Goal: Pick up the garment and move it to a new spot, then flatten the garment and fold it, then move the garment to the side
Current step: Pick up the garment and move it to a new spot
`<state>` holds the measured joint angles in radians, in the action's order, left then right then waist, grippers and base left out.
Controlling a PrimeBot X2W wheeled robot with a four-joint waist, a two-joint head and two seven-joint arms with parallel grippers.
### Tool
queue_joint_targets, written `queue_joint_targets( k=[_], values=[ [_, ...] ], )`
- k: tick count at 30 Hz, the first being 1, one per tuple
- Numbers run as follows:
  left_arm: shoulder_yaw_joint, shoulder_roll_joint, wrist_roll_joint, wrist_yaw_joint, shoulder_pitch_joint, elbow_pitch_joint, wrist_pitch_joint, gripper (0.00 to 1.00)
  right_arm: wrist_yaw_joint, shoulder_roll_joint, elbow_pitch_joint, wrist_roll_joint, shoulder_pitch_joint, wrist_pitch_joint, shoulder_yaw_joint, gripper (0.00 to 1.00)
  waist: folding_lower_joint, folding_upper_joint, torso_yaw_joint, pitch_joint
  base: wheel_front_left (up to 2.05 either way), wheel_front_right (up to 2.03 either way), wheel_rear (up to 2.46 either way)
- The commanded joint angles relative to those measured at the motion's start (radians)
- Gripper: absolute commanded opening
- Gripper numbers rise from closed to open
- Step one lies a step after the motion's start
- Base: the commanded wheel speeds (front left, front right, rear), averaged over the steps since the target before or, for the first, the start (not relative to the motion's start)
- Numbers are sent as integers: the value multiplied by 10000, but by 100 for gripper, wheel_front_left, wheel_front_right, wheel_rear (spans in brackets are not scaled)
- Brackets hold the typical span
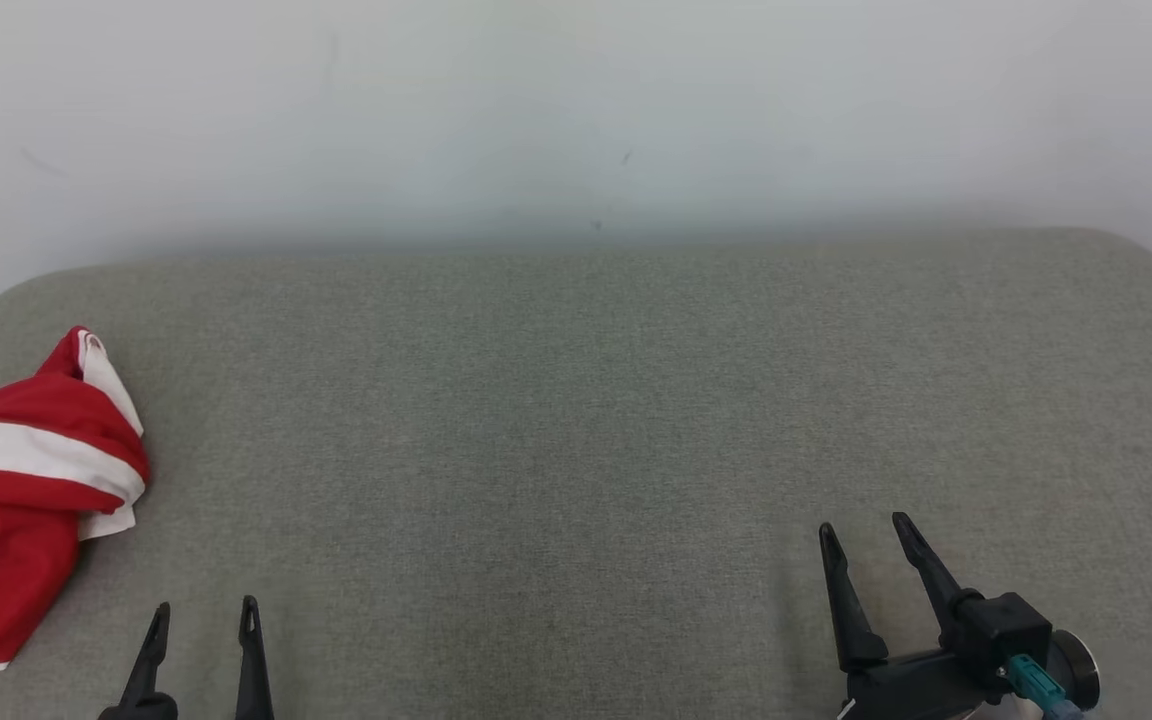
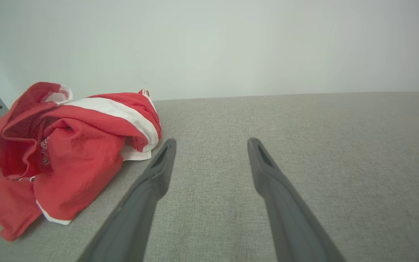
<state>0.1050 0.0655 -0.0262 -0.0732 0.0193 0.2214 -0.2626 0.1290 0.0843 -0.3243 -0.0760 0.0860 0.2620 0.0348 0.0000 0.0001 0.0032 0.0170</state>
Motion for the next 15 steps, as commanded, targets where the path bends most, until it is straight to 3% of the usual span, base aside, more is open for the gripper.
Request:
queue_joint_targets(
  k=[1,15],
  values=[
    [47,-28,65,12,91,-7,-35,100,32,-8,33,-28,-32,35,81,100,0,-1,306,26,0,0,0],
    [817,-12,-140,157,235,-94,-35,100,32,-59,103,-273,177,26,1116,100,0,-1,1863,378,0,0,0]
  ],
)
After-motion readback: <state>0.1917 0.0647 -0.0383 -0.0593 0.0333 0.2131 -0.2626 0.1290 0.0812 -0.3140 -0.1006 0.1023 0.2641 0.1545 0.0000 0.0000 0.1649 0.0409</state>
